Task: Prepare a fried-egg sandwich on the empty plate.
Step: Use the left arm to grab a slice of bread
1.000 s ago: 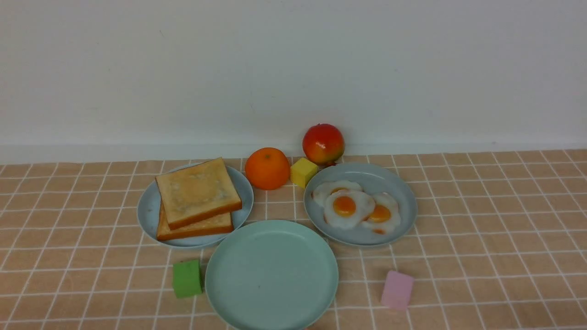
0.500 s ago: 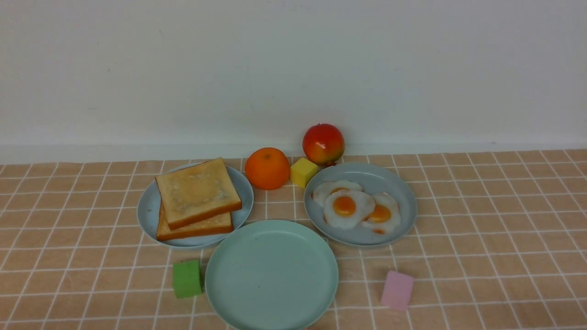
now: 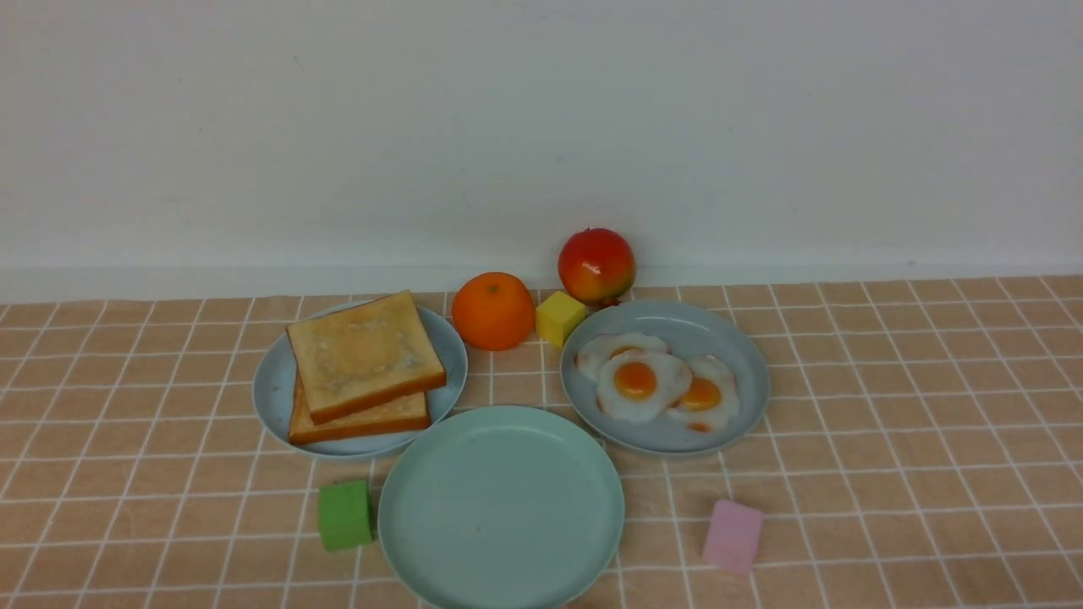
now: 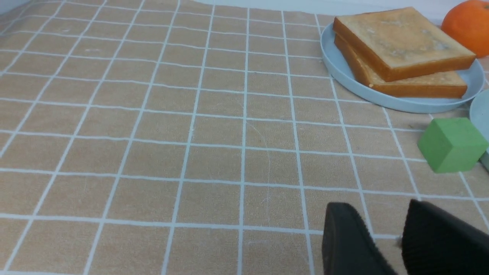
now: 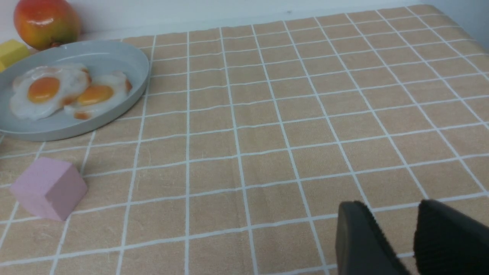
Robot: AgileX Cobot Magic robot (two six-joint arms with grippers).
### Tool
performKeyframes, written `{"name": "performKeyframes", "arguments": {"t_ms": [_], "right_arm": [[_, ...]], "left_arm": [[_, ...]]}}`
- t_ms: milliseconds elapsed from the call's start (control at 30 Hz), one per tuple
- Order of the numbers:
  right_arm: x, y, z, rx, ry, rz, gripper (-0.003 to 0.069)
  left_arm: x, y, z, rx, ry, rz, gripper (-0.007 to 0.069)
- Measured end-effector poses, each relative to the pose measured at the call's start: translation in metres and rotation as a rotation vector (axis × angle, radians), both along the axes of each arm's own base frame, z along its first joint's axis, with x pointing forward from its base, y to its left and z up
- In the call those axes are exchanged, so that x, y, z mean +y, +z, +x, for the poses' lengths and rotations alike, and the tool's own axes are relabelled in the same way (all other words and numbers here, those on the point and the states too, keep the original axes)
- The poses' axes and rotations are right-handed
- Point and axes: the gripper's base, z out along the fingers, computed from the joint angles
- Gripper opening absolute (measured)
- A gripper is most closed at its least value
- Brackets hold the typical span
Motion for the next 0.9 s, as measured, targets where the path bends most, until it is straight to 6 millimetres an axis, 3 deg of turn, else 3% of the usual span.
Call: {"name": "performKeyframes", "arguments": {"t_ms": [167,400,633,900], "right_arm": [[0.000,0.000,0.000,0.000,0.000,0.000,0.0241],[0.000,0.003,0.002,-0.060,0.005,-0.003,0.0241],[0.002,0.025,0.005,-0.309,0.025,-0.014,0.0241],[0.003,0.037,0.004,-0.435,0.034,-0.017,0.0241]], "left_arm": [[0.000,0.000,0.000,-0.004,-0.001,0.018,0.0238],[-0.003,0.014,0.003,-0.157,-0.034,0.014,0.0238],[-0.007,0.030,0.004,-0.339,-0.075,0.007,0.0238],[-0.007,0.031,0.004,-0.345,-0.077,0.008,0.0238]]}}
